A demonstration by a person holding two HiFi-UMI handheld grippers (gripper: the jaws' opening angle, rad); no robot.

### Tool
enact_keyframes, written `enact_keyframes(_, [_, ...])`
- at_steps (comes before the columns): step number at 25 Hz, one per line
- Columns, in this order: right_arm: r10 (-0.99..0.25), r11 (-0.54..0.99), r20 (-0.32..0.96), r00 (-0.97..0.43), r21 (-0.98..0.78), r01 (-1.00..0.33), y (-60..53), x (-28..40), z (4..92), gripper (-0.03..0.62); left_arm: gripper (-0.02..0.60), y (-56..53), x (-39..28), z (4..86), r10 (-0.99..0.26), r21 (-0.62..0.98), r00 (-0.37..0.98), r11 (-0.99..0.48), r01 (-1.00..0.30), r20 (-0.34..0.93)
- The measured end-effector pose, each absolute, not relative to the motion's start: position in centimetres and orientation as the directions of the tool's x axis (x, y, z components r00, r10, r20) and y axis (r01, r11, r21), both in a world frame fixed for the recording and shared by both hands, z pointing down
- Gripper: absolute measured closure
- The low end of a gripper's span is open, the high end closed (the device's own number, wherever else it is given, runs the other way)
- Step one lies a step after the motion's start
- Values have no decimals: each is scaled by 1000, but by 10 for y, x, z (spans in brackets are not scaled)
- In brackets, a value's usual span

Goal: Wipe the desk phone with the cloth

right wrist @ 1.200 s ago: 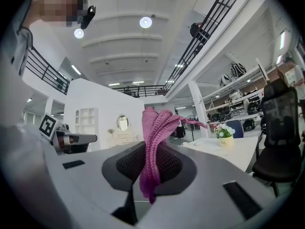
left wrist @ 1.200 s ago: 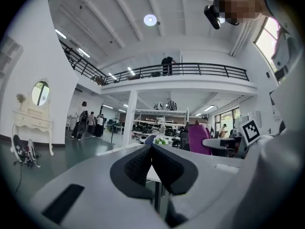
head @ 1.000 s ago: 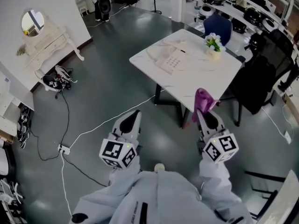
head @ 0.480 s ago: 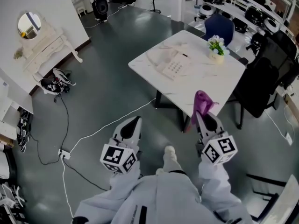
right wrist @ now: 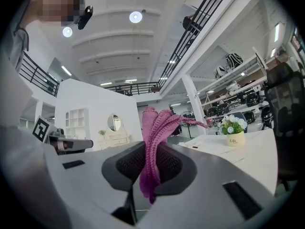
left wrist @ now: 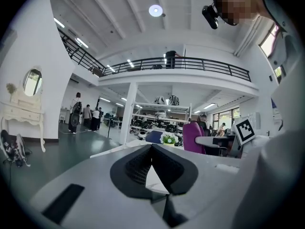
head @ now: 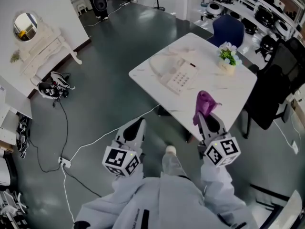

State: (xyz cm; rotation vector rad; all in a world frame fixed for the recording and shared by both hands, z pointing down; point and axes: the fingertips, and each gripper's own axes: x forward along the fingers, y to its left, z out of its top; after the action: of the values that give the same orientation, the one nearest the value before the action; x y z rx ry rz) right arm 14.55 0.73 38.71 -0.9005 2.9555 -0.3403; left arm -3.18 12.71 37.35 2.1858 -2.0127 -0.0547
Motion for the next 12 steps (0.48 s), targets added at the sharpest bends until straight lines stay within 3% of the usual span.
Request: enact_keyframes(12, [-599,771,71,-797,-214,-599,-105,118,392,556,584,8,-59,386,-982,187,153,-131,-974,109])
